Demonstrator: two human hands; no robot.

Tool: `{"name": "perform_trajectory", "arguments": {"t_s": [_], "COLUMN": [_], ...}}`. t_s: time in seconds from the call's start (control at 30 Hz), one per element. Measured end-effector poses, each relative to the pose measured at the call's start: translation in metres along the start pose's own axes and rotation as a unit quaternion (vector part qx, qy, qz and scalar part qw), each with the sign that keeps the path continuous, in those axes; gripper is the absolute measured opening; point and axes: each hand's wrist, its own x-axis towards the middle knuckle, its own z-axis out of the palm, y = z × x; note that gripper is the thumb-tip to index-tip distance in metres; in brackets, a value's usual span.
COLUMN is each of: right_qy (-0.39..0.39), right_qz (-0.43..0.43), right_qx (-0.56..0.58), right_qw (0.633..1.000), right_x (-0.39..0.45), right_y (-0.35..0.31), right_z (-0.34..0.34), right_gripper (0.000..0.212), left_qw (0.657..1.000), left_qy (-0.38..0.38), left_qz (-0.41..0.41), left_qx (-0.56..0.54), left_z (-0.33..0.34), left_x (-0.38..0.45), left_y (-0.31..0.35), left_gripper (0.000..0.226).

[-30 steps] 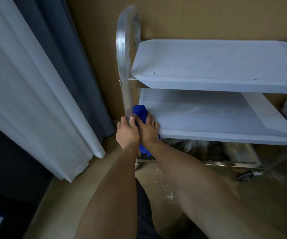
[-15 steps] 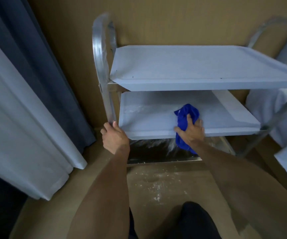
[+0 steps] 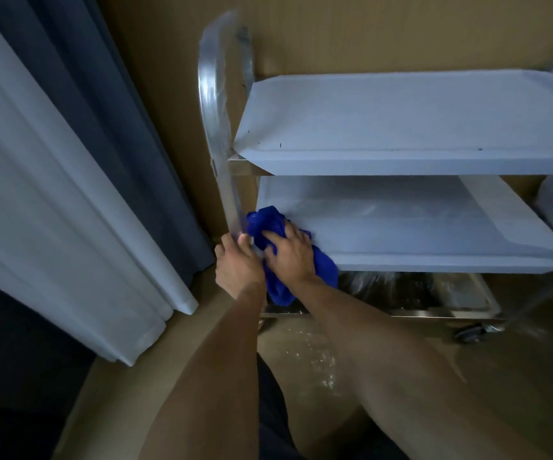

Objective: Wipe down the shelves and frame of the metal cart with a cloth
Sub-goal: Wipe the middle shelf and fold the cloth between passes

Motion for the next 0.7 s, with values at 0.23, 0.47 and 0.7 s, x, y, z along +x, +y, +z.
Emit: {"name": "perform_trajectory", "arguments": {"t_s": [0.23,0.47,0.7], "right_qy": [0.116,0.172,0.115], "right_qz": [0.231,0.397,0.172], "right_qx": [-0.09,-0.048,-0.049], "right_qw": [0.962,0.9,0.977], "right_x": [-0.042,-0.054,-0.044], "right_y": [0.179,0.216,0.162], "right_z": [-0.077,-0.099,-0.064], "right_gripper": [0.047,0.053,0.044], "left_qw": [0.999,0.991,0.99], "left_qy": [0.042,0.066,-0.023], "left_qz": [-0.022,-0.119,-0.128], "left_qx": [0.003,0.006,0.051], "left_z": [0.018,0.04,0.092], "left_x": [-0.009,-0.024,-0.107], "left_y": [0.01,0.035,0.071], "left_gripper": [0.033,0.036,0.063]}}
